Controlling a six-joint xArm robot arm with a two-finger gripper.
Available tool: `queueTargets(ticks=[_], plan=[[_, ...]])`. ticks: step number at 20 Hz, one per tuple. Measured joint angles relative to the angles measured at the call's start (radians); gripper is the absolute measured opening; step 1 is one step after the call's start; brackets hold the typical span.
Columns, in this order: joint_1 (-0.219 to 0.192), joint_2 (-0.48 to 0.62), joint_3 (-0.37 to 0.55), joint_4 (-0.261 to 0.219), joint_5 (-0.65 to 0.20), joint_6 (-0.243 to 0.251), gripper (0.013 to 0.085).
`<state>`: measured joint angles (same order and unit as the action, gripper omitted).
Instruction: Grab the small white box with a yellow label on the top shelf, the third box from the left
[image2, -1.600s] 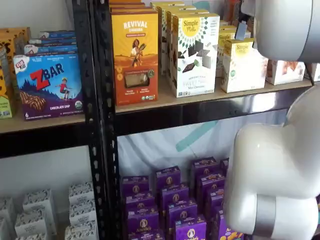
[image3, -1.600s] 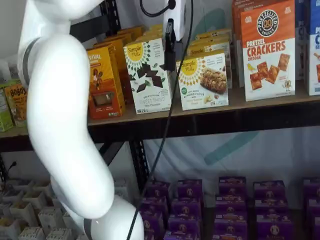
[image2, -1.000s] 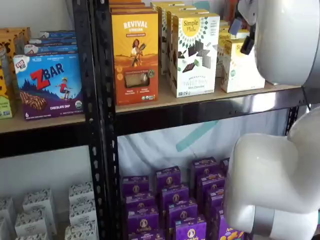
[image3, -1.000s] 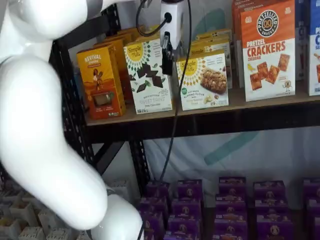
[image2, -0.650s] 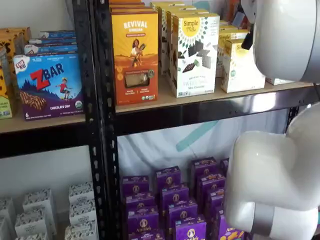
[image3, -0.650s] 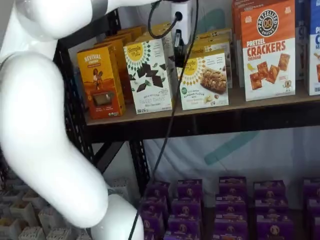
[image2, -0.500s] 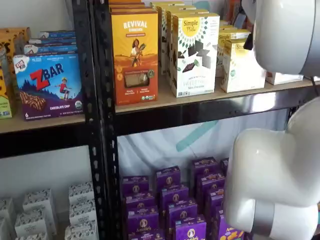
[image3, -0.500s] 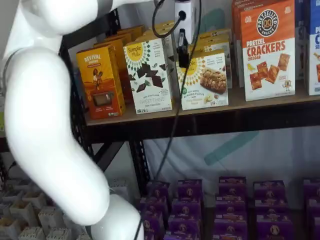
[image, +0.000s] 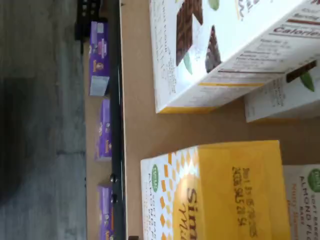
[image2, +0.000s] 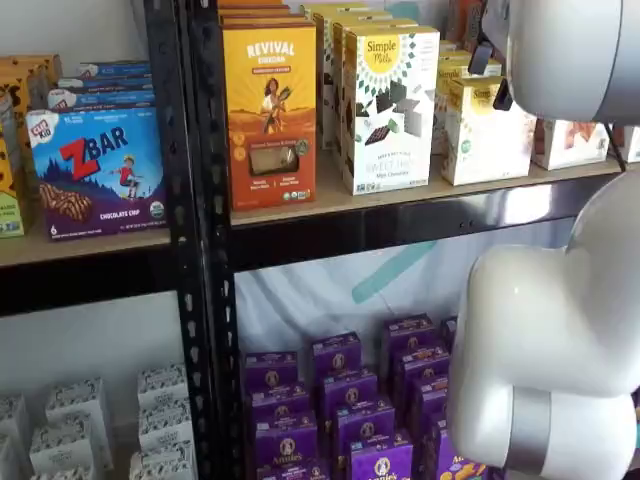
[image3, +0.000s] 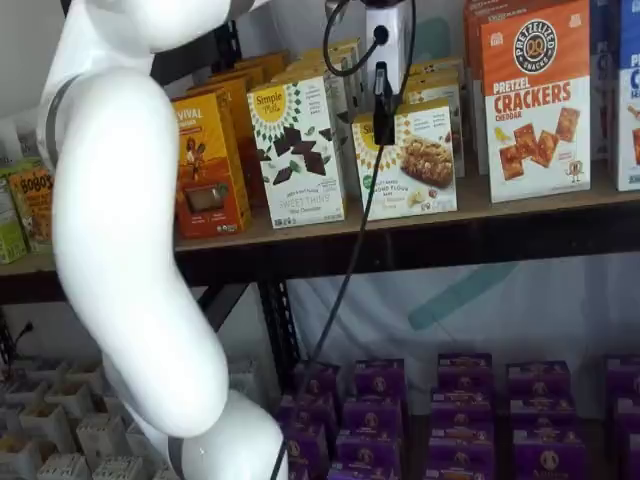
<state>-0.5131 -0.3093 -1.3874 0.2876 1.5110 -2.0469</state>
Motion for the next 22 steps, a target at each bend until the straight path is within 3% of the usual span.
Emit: queueTargets(ticks=[5,14,20,22], plan=[[0.036,0.025,-0.012,-0.045,0.012,0.029,0.0850],[0.111,0.082,-0.061,-0.188,0.094,0.089,0.0850],[0.116,0.084,-0.051,-0.195,0.086,0.094,0.0850],[0.114,0.087,-0.052,-0.189,0.088,0.092,0.0770]])
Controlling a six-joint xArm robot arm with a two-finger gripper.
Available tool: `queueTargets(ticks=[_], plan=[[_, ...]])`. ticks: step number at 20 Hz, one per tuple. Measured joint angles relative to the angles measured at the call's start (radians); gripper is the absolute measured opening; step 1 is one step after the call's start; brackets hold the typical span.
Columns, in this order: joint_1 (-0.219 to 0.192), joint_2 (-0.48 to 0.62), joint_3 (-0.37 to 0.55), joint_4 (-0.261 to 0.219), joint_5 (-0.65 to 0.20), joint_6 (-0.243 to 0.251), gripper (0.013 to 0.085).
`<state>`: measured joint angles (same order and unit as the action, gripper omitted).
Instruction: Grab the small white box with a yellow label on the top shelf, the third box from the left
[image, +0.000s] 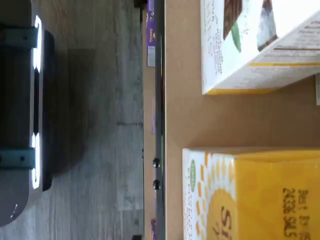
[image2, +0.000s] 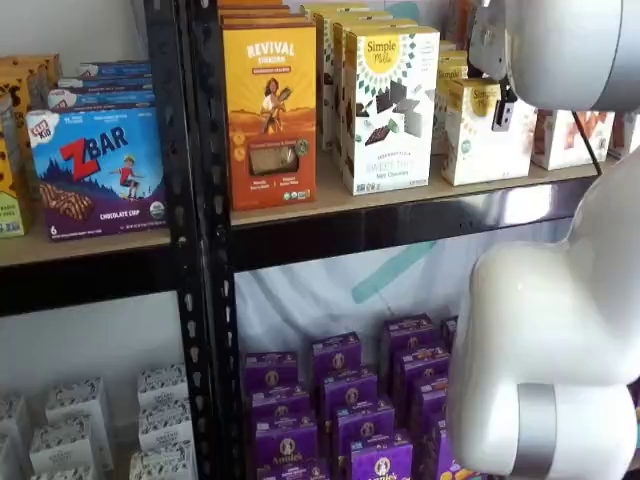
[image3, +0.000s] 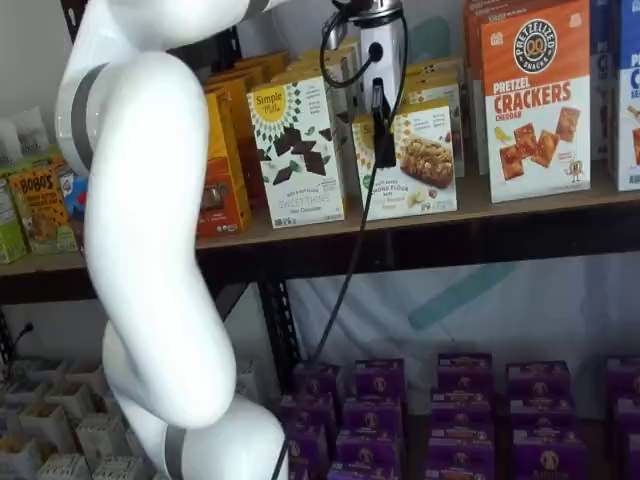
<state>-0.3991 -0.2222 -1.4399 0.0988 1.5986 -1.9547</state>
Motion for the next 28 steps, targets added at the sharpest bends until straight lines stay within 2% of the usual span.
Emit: queueTargets(ticks=[1,3,4,6,15,18,19,20,24,25,28], plan=[[-0.001,0.000,0.000,0.002,0.000,-0.001,0.0770],[-0.003,0.000,0.000,0.006,-0.004,-0.002,0.0690],[-0.004,0.000,0.000,0.008,-0.005,-0.003,0.0690],[-0.007,-0.001,0.000,0.013,-0.009,-0.006,0.0610],[-0.015,-0.001,0.001,0.013,-0.017,-0.015,0.0610],[-0.020,-0.004,0.005,0.023,-0.020,-0.018,0.0530],[-0.021,-0.005,0.006,0.025,-0.021,-0.019,0.0530],[-0.023,-0.007,0.008,0.029,-0.023,-0.021,0.0490],[-0.029,-0.012,0.015,0.038,-0.033,-0.027,0.0490],[-0.032,-0.013,0.016,0.042,-0.034,-0.029,0.0450],[-0.037,-0.014,0.017,0.049,-0.036,-0.033,0.0410]])
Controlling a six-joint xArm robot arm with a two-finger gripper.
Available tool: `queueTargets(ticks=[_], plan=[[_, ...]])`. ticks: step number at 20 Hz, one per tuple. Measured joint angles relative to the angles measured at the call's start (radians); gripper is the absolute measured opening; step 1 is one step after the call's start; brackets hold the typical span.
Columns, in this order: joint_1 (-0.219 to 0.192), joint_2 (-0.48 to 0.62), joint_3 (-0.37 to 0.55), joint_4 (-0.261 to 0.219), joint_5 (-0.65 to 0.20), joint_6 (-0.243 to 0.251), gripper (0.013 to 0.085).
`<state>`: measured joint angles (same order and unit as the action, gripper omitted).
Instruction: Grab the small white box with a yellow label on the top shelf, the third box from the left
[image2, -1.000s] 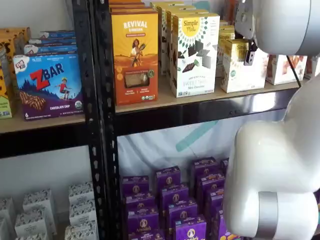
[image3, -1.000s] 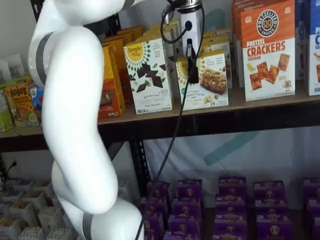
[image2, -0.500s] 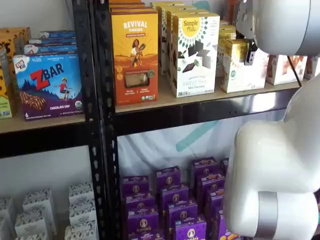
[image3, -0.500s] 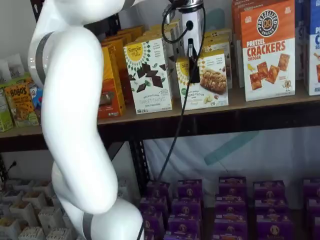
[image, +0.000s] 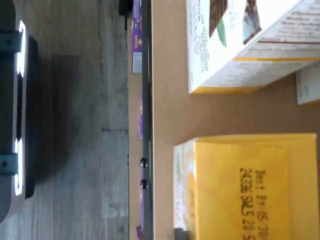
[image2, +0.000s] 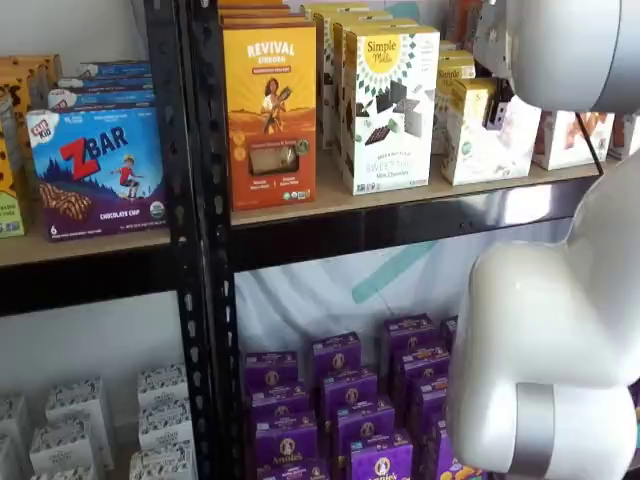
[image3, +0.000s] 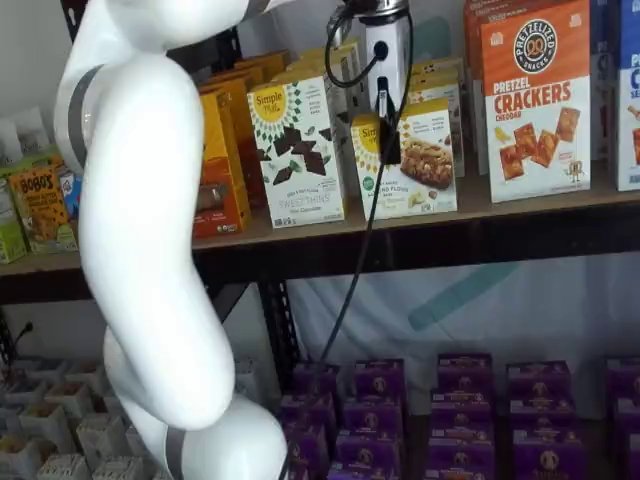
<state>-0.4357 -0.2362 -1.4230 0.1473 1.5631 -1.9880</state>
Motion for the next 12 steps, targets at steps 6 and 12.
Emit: queueTargets(ticks=[6,12], plan=[[0.001,0.000,0.000,-0.008,0.003,0.000,0.0370],[-0.002,-0.003,0.005,-0.005,0.001,-0.003,0.0370]])
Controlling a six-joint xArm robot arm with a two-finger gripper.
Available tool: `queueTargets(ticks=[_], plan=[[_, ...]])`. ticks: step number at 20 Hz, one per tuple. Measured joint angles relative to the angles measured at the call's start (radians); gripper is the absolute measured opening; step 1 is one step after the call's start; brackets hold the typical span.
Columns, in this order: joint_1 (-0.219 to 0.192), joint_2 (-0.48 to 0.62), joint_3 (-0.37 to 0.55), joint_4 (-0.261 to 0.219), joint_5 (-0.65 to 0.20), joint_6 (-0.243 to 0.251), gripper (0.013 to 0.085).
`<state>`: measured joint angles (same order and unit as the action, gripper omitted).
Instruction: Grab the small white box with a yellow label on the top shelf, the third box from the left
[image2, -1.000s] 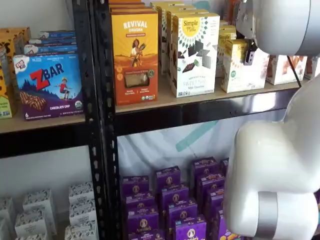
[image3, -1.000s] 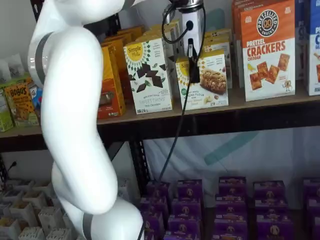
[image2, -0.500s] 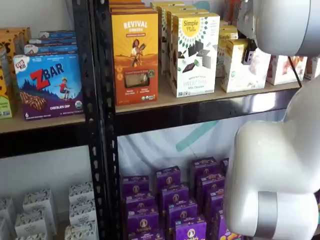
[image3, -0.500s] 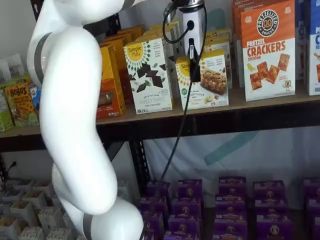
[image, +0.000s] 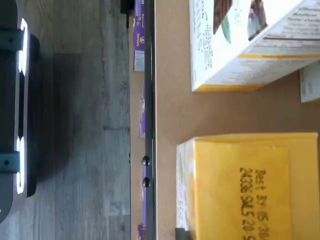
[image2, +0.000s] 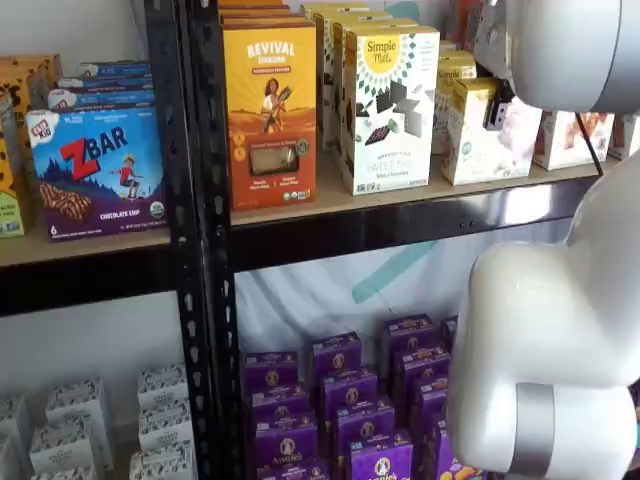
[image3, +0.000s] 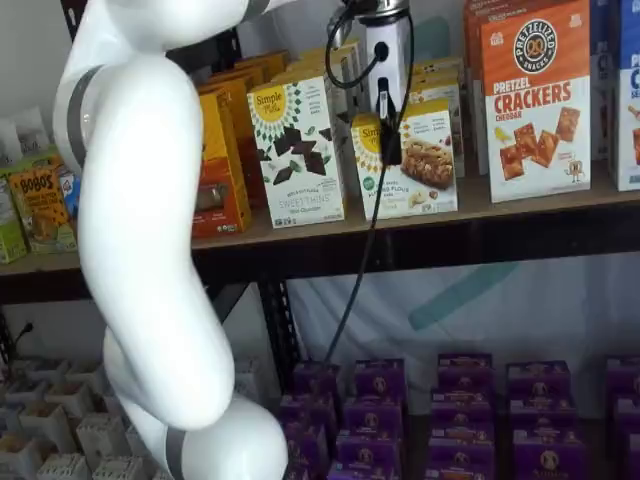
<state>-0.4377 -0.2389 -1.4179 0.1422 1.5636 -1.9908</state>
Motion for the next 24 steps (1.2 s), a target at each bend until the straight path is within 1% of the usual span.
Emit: queueTargets(ticks=[4,5,6,10,12,16,24], plan=[[-0.004,0.002,-0.003,0.002,0.006,-0.004,0.0370],[-0.005,0.002,-0.004,0.001,0.008,-0.004,0.0330],[-0.005,0.002,-0.004,-0.001,0.009,-0.005,0.0330],[-0.007,0.010,-0.026,-0.006,0.051,-0.003,0.0330],[-0.007,0.006,-0.037,-0.007,0.085,-0.002,0.0330],[-0.009,-0.049,-0.008,-0.008,0.126,0.000,0.0330],[-0.022,-0.197,0.091,-0.008,0.196,-0.005,0.0330]])
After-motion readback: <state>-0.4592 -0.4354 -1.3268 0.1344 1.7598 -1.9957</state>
